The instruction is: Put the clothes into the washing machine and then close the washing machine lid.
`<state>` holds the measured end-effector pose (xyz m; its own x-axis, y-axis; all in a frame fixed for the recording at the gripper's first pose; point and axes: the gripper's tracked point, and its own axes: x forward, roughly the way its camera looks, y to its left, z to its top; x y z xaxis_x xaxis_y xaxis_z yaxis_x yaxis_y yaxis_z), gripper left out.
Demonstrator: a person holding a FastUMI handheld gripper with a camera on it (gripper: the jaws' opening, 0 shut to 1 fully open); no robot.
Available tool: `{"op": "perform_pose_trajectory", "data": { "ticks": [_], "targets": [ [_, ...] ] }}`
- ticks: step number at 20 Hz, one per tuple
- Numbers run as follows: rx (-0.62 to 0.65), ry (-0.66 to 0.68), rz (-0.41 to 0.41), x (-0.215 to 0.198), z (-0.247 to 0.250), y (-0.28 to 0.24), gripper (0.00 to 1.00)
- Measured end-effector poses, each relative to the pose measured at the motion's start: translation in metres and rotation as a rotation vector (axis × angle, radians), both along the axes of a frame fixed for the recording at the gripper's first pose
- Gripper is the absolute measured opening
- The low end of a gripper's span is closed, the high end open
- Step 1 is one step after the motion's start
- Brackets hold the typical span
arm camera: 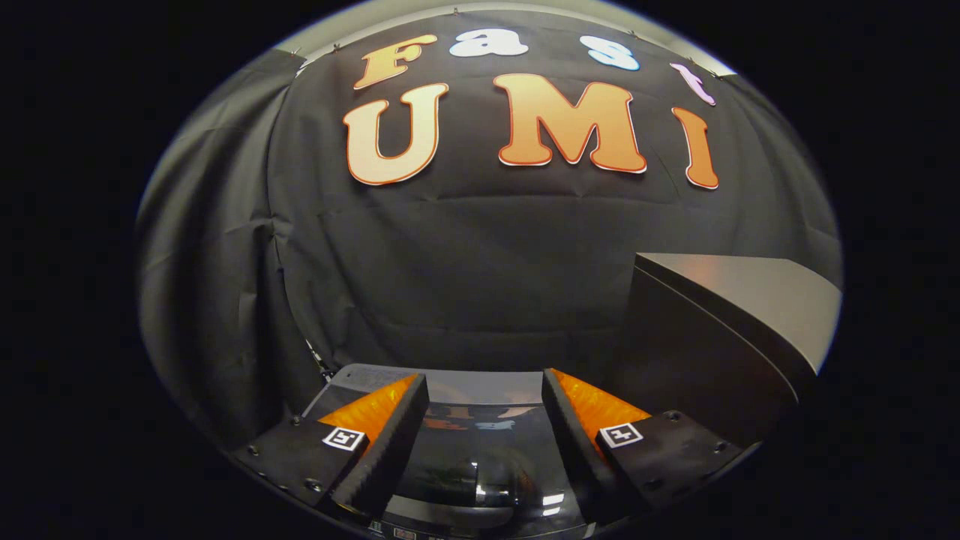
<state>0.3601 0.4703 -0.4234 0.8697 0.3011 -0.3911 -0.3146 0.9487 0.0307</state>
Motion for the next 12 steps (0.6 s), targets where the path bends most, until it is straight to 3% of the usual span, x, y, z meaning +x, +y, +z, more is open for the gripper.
{"op": "perform_pose_trajectory", "data": {
  "ticks": [6, 8, 12],
  "targets": [
    [0.01, -0.05, 0.009, -0.021, 0.057, 0.002, 0.98],
    [-0.012, -0.096, 0.013, -0.034, 0.089, -0.004, 0.98],
    [0.066, -0.193, 0.052, -0.074, 0.165, -0.016, 0.98]
  ]
}}
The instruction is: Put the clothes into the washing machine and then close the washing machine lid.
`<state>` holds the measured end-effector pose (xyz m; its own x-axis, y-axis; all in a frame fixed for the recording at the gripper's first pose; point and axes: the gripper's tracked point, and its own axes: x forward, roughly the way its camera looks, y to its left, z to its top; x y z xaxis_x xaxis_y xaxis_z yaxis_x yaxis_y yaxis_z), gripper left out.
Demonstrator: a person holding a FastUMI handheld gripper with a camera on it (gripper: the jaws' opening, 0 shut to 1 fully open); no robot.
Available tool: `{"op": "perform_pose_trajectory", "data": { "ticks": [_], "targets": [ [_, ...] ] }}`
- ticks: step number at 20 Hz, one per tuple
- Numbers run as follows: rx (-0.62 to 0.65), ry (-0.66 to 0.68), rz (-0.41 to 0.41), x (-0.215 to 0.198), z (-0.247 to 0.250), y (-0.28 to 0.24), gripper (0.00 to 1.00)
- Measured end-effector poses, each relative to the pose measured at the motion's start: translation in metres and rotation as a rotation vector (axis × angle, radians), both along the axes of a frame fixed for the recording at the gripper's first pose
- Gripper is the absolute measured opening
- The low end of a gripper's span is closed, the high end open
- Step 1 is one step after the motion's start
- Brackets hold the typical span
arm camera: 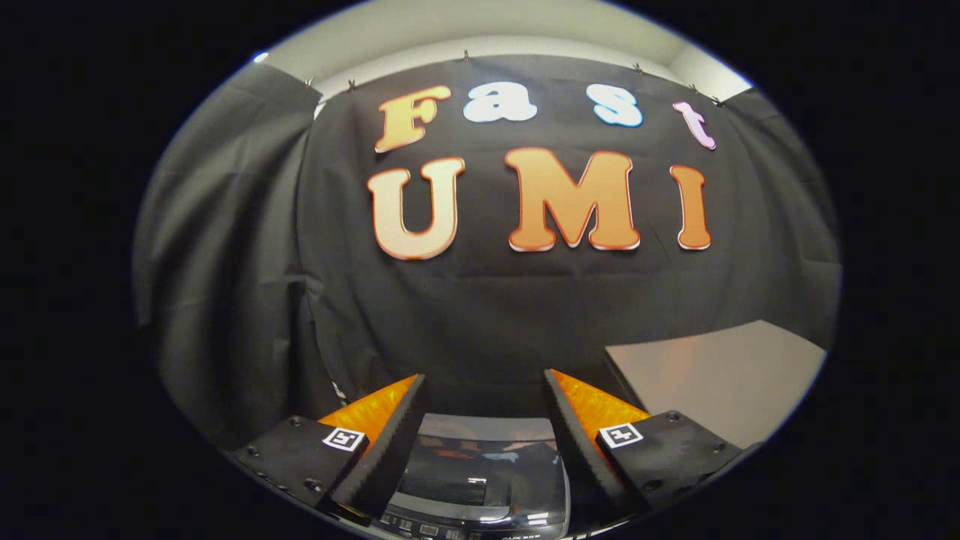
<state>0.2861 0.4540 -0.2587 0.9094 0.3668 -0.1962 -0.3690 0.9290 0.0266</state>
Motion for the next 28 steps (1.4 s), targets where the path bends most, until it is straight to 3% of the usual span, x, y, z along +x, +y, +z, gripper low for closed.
{"op": "perform_pose_trajectory", "data": {
  "ticks": [6, 16, 28],
  "targets": [
    [0.009, -0.082, -0.011, -0.05, 0.077, -0.072, 0.98],
    [0.013, -0.171, -0.074, -0.138, 0.158, -0.213, 0.98],
    [0.04, -0.203, -0.069, -0.223, 0.166, -0.306, 0.98]
  ]
}}
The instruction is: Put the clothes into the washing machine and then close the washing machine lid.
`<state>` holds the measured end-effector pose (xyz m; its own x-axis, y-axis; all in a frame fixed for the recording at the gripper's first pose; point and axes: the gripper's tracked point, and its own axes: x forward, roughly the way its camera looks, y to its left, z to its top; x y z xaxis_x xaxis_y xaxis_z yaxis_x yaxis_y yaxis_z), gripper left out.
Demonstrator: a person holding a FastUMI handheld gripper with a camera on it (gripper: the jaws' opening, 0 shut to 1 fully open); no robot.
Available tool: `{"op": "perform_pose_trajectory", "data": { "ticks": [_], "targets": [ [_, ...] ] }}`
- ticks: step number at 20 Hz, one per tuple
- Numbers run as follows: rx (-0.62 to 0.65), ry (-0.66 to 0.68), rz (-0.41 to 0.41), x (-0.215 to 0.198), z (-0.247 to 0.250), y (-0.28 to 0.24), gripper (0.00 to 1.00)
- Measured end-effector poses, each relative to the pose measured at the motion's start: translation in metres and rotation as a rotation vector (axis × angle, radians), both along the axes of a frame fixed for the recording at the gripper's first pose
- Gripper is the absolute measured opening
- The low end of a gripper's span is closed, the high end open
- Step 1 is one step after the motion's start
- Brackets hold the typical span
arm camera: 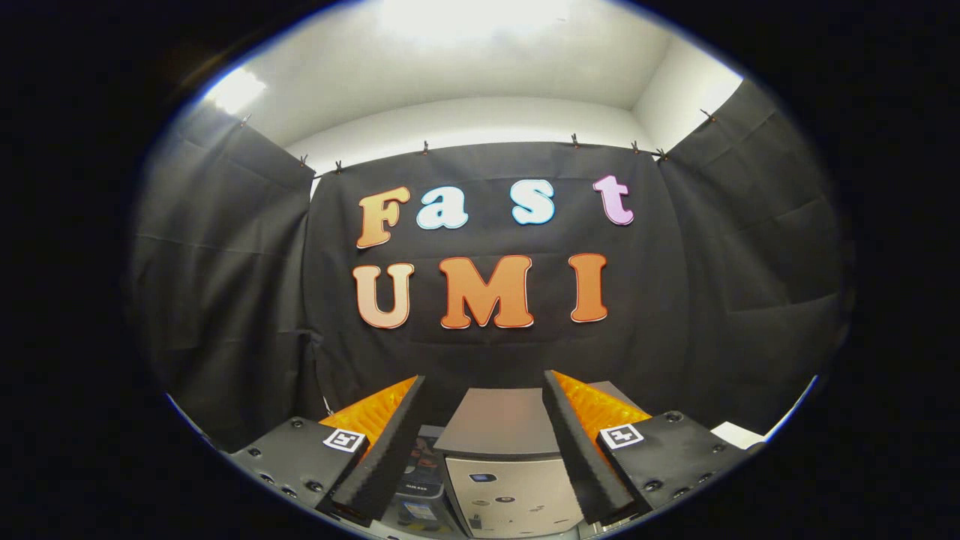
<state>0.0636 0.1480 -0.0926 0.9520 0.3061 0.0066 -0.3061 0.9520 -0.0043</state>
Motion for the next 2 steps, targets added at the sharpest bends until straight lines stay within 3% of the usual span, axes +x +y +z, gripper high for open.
{"op": "perform_pose_trajectory", "data": {
  "ticks": [2],
  "targets": [
    [0.0, 0.0, -0.012, -0.0088, 0.0, -0.0133, 0.98]
  ]
}}
